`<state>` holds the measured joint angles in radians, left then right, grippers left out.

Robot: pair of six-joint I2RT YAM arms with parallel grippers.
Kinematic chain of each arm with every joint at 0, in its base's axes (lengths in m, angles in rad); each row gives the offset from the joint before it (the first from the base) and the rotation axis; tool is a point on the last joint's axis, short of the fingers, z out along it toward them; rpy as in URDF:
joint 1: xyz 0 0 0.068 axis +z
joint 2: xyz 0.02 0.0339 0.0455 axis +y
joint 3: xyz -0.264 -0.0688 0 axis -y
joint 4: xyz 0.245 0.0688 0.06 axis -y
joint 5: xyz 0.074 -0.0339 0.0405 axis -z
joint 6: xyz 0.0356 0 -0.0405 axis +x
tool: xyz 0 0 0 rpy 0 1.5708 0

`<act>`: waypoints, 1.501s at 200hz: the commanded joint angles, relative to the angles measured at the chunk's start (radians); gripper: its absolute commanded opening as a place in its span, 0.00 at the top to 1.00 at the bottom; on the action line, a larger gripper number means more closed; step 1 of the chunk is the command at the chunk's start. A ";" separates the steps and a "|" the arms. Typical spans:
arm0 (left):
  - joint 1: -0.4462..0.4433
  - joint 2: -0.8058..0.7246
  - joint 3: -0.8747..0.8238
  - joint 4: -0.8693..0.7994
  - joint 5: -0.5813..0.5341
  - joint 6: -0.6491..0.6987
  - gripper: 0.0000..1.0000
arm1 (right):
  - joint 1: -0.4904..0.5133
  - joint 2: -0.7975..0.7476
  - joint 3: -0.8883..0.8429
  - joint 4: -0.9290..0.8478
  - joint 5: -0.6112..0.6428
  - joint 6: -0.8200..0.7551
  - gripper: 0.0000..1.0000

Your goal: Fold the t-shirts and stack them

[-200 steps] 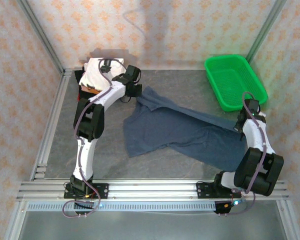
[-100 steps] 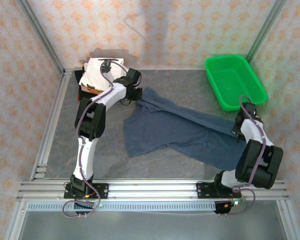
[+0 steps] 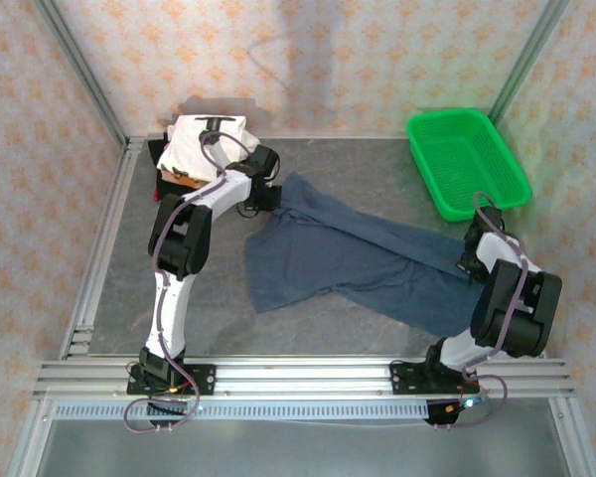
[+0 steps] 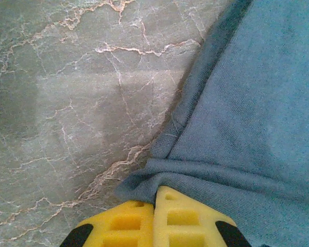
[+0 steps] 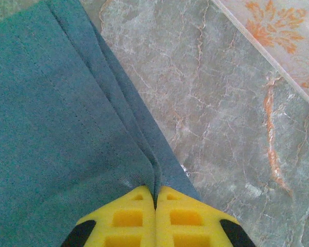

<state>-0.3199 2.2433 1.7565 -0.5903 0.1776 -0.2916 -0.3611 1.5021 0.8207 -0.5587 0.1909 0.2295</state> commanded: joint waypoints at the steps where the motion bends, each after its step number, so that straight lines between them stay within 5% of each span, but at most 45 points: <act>1: 0.005 -0.002 -0.019 -0.057 0.006 -0.021 1.00 | -0.009 0.007 0.010 0.002 0.046 0.028 0.90; 30: 0.000 -0.022 -0.008 -0.079 0.041 -0.022 1.00 | -0.009 -0.007 0.043 -0.026 0.022 0.052 0.55; 65: -0.025 -0.069 -0.004 -0.116 0.048 -0.019 1.00 | -0.009 -0.141 0.065 -0.026 -0.148 0.083 0.38; 101: -0.030 -0.128 -0.025 -0.159 0.038 -0.035 1.00 | -0.009 -0.338 0.045 0.026 -0.462 0.108 0.24; 147: -0.033 -0.174 0.005 -0.229 0.080 -0.041 1.00 | -0.005 -0.424 -0.013 0.061 -0.739 0.162 0.21; 248: -0.037 -0.253 -0.030 -0.267 0.183 -0.102 1.00 | 0.009 -0.369 -0.027 0.031 -0.762 0.145 0.21; 300: -0.049 -0.363 -0.202 -0.167 0.278 -0.231 1.00 | 0.011 -0.354 -0.043 0.035 -0.766 0.139 0.21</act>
<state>-0.3523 1.9526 1.6482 -0.8047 0.3859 -0.4355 -0.3561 1.1400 0.7925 -0.5152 -0.5625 0.3710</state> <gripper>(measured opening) 0.048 0.789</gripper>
